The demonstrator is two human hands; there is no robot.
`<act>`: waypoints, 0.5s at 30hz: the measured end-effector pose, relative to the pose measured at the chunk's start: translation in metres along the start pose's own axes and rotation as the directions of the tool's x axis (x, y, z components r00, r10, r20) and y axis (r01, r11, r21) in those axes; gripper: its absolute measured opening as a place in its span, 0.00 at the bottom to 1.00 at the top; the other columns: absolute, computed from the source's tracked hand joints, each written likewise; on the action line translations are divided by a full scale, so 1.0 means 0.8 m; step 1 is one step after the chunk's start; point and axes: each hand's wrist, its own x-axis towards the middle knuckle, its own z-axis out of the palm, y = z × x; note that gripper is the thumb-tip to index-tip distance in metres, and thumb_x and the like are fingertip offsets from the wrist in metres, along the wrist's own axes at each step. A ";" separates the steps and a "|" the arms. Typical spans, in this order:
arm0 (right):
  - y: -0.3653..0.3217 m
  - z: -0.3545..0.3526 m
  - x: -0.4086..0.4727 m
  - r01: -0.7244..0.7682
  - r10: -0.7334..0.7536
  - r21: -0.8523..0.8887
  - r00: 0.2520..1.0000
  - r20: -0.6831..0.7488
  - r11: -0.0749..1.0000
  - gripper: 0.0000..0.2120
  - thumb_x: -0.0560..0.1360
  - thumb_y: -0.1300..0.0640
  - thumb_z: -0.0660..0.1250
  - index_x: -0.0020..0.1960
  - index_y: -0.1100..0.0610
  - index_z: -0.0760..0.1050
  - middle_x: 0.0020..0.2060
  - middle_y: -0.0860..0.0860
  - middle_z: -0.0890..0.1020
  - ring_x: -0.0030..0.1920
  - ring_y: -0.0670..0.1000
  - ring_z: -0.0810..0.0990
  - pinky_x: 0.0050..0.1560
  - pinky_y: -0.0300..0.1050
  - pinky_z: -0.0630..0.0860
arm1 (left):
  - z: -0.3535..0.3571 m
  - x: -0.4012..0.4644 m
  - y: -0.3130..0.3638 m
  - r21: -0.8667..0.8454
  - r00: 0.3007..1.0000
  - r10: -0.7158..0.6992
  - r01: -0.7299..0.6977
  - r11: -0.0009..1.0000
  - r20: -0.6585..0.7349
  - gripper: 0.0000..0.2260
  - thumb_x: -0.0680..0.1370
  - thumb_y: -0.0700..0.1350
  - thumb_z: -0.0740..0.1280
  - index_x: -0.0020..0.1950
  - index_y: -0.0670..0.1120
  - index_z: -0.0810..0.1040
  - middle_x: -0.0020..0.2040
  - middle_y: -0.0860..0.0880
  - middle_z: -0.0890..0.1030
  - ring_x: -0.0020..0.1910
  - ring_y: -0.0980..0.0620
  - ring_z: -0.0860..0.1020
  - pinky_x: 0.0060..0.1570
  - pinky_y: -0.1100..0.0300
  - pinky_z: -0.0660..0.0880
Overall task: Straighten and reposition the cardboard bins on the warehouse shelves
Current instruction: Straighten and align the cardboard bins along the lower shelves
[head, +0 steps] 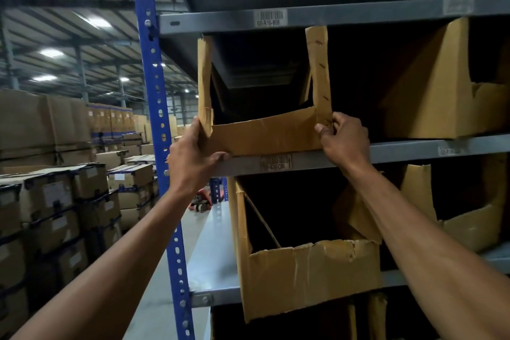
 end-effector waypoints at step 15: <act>0.017 0.001 0.002 0.047 -0.049 0.025 0.995 0.091 0.999 0.14 0.76 0.50 0.75 0.60 0.46 0.78 0.52 0.42 0.85 0.56 0.48 0.84 0.62 0.57 0.80 | -0.012 -0.012 0.012 -0.074 0.996 -0.017 0.010 0.997 -0.089 0.37 0.63 0.49 0.87 0.69 0.42 0.81 0.61 0.45 0.86 0.54 0.58 0.80 0.56 0.61 0.76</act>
